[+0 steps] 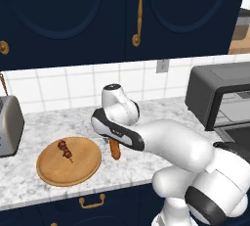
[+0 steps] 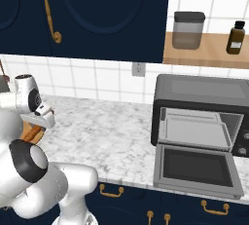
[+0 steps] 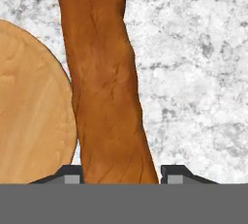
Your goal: Pick up the kebab skewer and baguette bread, and place them inside the toaster oven. Close the toaster oven door and start by setting the timer.
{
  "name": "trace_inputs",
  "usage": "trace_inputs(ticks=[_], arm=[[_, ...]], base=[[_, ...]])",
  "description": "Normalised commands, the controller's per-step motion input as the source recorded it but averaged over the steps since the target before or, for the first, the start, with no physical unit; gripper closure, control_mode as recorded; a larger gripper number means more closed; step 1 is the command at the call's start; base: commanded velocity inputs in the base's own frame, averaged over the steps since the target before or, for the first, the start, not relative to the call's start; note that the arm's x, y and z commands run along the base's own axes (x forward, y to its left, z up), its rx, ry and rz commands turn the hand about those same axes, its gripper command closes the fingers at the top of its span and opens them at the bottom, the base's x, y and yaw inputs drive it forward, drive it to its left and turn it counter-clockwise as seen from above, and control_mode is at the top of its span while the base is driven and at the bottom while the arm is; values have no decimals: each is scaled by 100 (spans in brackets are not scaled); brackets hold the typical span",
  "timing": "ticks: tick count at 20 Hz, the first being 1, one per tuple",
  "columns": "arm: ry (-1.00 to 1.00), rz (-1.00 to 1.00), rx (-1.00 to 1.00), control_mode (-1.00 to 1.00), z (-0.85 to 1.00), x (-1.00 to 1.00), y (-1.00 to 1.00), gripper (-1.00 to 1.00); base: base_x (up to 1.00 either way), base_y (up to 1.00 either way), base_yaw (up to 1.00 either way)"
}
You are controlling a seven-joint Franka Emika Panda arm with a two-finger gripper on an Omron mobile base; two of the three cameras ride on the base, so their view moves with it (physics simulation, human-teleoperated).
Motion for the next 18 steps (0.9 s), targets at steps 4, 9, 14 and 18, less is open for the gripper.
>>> trace_inputs(ticks=[4, 9, 14, 18], arm=[[0, -43, 8, -100, 28, 0, -93, 100], [0, -57, 12, -100, 15, -1, -86, 100], [0, -57, 8, -100, 9, 0, -70, 100], [0, -39, 5, -100, 3, 0, -62, 100]], base=[[0, 0, 0], [0, 0, 0], [0, 0, 0], [0, 0, 0]])
